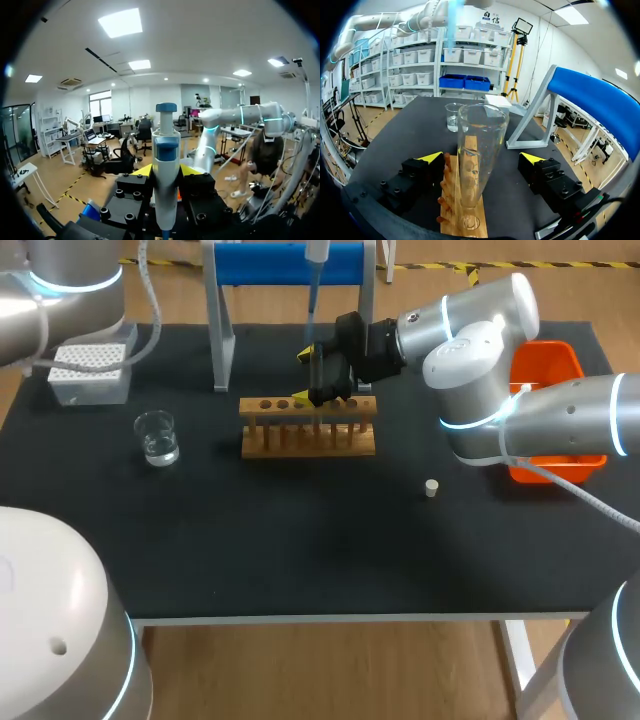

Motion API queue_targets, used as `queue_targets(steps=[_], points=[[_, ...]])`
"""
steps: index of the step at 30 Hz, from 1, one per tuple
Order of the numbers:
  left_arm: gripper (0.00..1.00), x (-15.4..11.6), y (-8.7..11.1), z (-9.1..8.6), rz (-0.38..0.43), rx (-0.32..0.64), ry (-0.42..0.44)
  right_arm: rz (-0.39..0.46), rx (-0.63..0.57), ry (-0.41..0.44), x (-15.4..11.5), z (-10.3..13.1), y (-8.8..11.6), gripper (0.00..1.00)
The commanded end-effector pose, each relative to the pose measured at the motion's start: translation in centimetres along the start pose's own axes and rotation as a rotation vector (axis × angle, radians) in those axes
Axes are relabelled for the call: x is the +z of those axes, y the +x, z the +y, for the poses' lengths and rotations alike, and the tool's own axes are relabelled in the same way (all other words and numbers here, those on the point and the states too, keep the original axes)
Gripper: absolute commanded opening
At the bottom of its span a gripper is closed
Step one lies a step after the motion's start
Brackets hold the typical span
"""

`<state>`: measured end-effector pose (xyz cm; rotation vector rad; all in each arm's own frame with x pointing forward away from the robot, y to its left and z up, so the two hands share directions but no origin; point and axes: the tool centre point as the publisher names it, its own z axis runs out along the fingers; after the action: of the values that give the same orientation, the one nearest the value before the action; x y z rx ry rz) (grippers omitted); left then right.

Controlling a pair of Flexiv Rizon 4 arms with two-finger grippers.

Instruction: Invert the test tube, pick up the pipette, mount the tip to pipette, aspirate from beaker and dispense into the tube, eject the tip, return the pipette, and cap with the stopper.

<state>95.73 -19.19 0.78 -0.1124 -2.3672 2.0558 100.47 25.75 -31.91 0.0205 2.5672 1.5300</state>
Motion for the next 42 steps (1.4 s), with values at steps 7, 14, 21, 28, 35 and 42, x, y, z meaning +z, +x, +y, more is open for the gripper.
queue_targets(steps=[7,14,21,28,35,42], points=[[0.00,-1.7,7.1,2.2,-0.171,-0.025,0.017,0.002,0.000,0.002,0.0,0.0,0.0,1.00],[0.00,-0.9,10.1,4.3,-0.218,-0.031,0.045,0.002,0.000,0.002,0.0,0.0,0.0,1.00],[0.00,0.2,11.3,6.0,-0.216,-0.033,0.067,0.002,0.000,0.002,0.0,0.0,0.0,1.00],[0.00,0.8,11.8,6.7,-0.239,-0.013,0.067,0.002,0.000,0.002,0.0,0.0,0.0,1.00],[0.00,1.5,12.0,7.9,-0.235,-0.012,0.058,0.002,0.000,0.002,0.0,0.0,0.0,1.00],[0.00,2.4,12.3,8.7,-0.237,-0.011,0.052,0.002,0.000,0.002,0.0,0.0,0.0,1.00]])
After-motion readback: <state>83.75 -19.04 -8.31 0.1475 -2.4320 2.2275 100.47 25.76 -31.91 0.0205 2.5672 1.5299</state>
